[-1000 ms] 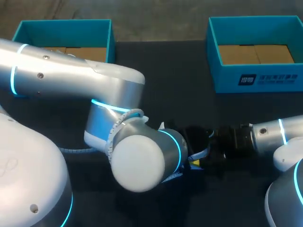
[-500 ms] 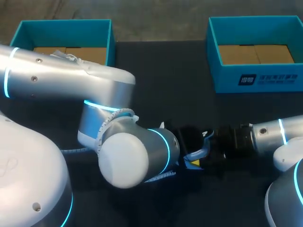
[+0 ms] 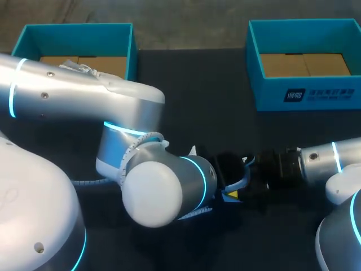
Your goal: Take the shoe out of the shoebox, open the shoe tongue, remove and reinsert the insole, then place the shoe into the shoebox
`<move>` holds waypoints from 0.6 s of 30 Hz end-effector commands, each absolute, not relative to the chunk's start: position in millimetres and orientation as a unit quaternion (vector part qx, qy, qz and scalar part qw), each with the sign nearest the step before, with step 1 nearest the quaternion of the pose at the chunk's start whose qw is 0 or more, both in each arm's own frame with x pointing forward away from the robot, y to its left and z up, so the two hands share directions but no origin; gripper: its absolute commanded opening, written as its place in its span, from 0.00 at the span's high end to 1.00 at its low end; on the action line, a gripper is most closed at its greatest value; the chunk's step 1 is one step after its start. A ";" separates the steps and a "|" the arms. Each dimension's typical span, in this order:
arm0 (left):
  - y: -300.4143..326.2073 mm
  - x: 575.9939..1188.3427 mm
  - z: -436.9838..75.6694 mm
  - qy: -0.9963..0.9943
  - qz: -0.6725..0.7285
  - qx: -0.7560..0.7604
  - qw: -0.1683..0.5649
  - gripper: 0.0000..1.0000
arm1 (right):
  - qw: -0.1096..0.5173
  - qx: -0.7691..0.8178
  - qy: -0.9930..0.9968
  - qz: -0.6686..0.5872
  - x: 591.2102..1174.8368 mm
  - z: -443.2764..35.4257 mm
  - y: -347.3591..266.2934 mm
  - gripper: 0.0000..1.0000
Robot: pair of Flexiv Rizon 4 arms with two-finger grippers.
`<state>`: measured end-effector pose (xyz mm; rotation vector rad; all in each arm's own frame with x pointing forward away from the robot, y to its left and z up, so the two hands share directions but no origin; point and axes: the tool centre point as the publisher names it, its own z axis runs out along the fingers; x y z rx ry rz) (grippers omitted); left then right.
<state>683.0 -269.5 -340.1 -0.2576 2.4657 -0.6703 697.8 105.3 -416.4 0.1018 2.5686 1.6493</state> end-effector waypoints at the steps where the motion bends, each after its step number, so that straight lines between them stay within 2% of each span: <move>1: -278.2 685.2 -343.0 0.922 -0.245 -0.100 0.283 0.75 | 0.045 0.034 0.841 0.538 695.4 -415.9 105.4 1.00; 5: -279.9 688.2 -344.3 0.922 -0.243 -0.105 0.282 0.77 | 0.045 0.034 0.841 0.538 695.4 -415.9 105.4 1.00; 7: -280.7 690.3 -344.7 0.923 -0.242 -0.108 0.279 0.85 | 0.045 0.034 0.841 0.538 695.4 -415.9 105.4 1.00; 9: -281.1 691.5 -344.8 0.923 -0.242 -0.110 0.276 1.00 | 0.045 0.034 0.841 0.538 695.4 -415.9 105.4 1.00; 18: -275.8 687.5 -334.9 0.925 -0.257 -0.110 0.256 1.00 | 0.045 0.034 0.841 0.538 695.4 -415.9 105.4 1.00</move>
